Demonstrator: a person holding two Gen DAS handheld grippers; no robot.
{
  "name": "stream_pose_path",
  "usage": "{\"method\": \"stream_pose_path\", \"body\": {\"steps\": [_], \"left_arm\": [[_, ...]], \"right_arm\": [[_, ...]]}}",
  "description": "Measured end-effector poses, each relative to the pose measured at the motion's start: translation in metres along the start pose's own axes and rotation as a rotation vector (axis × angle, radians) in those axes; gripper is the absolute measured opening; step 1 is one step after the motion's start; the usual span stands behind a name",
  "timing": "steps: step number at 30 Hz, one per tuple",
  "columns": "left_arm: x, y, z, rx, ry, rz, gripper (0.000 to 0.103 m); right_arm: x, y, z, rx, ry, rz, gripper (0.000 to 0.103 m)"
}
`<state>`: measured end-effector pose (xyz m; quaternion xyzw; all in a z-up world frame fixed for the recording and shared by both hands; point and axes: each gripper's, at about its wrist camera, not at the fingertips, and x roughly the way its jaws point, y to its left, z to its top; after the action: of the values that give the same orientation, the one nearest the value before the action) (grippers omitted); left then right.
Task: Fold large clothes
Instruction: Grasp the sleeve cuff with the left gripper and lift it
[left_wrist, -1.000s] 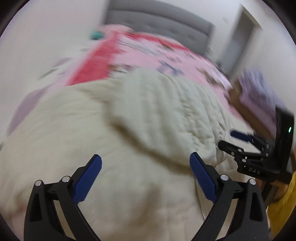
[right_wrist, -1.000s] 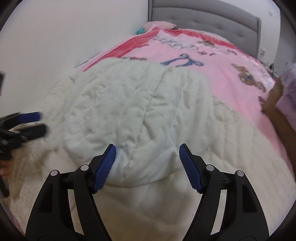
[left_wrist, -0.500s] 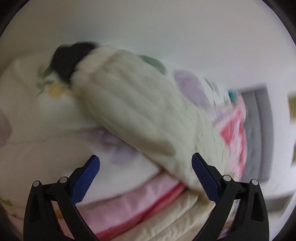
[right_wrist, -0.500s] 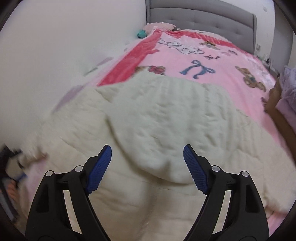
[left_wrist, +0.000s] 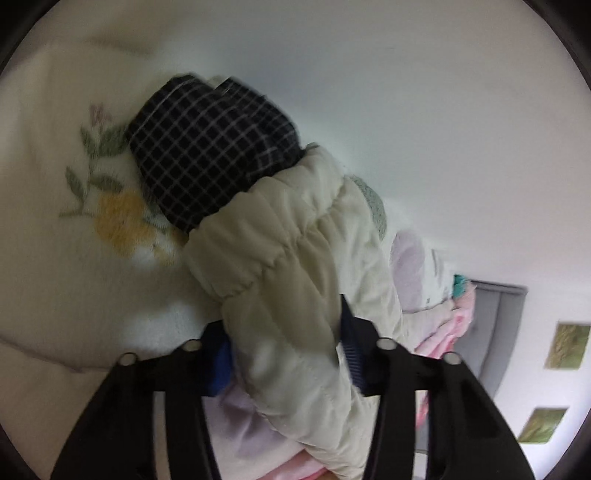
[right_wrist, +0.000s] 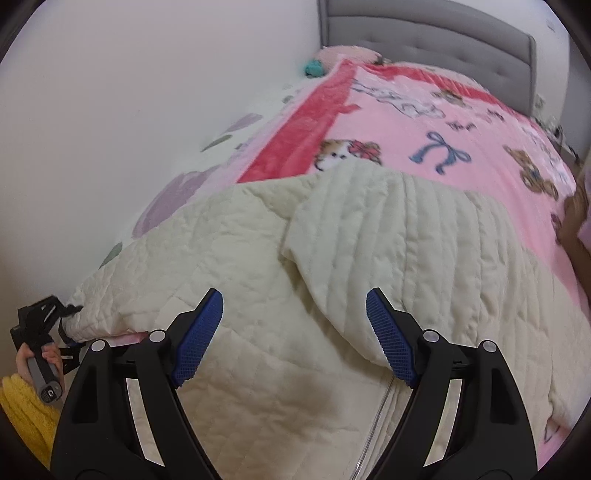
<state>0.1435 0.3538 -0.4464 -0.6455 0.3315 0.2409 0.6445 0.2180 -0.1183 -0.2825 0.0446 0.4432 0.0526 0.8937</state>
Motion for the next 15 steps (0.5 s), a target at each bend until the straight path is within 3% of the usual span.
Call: {"method": "stream_pose_path", "body": {"steps": [3, 6, 9, 11, 15], "left_arm": [[-0.014, -0.031, -0.012, 0.067, -0.092, 0.039, 0.032], [-0.039, -0.074, -0.021, 0.198, -0.202, 0.016, 0.03], [-0.064, -0.141, -0.035, 0.354, -0.281, -0.101, 0.029], [-0.082, -0.205, -0.059, 0.515, -0.309, -0.228, 0.029], [-0.09, -0.314, -0.128, 0.858, -0.259, -0.412, 0.029]], "right_arm": [[-0.003, -0.01, -0.007, 0.019, 0.003, -0.035, 0.076], [-0.006, -0.025, -0.015, 0.058, 0.001, -0.051, 0.076], [-0.013, -0.042, -0.024, 0.111, -0.003, -0.061, 0.076], [-0.021, -0.055, -0.031, 0.143, -0.011, -0.075, 0.076], [-0.034, -0.082, -0.046, 0.21, -0.01, -0.114, 0.076]]}}
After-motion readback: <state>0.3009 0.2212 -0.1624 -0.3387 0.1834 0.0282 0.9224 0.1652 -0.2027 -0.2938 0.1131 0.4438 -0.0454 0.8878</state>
